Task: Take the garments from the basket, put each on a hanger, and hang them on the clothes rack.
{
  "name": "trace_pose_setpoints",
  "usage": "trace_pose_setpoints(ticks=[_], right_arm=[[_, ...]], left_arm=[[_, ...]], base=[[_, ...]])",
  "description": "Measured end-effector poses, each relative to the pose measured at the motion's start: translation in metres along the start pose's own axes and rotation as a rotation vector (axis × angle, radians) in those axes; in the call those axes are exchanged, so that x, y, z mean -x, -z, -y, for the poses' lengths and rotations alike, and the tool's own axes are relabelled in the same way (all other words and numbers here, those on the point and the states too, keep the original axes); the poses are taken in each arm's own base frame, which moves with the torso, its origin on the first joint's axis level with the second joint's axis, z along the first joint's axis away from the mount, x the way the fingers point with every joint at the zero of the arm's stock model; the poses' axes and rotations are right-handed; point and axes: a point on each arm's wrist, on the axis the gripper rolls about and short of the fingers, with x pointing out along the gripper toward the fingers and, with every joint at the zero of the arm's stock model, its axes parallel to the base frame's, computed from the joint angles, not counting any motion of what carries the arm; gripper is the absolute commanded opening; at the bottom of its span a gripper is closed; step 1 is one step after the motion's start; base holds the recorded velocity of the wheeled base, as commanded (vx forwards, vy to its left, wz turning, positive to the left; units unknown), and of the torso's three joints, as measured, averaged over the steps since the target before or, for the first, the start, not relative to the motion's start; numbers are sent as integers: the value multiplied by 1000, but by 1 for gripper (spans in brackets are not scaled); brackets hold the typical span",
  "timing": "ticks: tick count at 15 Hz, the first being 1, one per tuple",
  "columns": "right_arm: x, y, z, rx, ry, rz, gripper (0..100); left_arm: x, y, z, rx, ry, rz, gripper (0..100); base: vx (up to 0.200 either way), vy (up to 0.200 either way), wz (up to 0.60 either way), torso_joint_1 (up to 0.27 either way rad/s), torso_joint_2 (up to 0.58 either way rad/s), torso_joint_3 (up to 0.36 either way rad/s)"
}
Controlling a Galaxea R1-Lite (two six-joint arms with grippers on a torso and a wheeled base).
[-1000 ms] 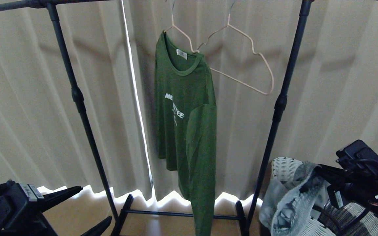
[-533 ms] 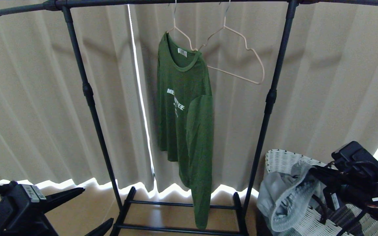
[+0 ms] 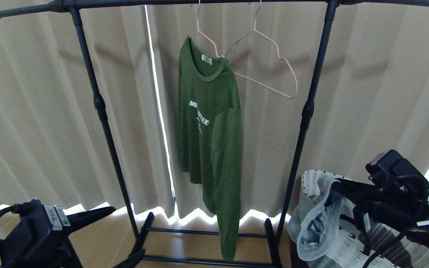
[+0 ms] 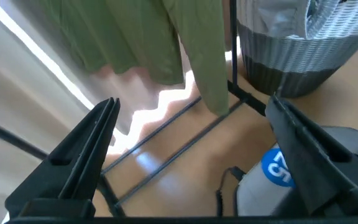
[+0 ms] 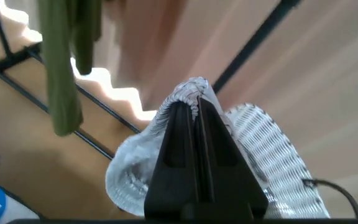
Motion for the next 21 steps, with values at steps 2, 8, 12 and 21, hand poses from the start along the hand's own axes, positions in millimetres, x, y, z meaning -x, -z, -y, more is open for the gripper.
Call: trace_pose_setpoints(ticks=[2,8,12,21], right_arm=[[-5,-24,-5,-45,-39,83,0],[-6,-68,-24,-163,-159,233,0],[-2,-84,-23,-184,-244,312,0],[16,-108,-32,-235,-336,409,0]], left_arm=[[-21,-21,-9,-20,6,39,100],[-103,-78,21,167,231,129,100],[-148,-69,36,174,257,51,100],[-196,-60,86,277,315,-34,100]], base=[[0,0,0,0,0,0],[0,0,0,0,0,0],[0,0,0,0,0,0],[0,0,0,0,0,0]])
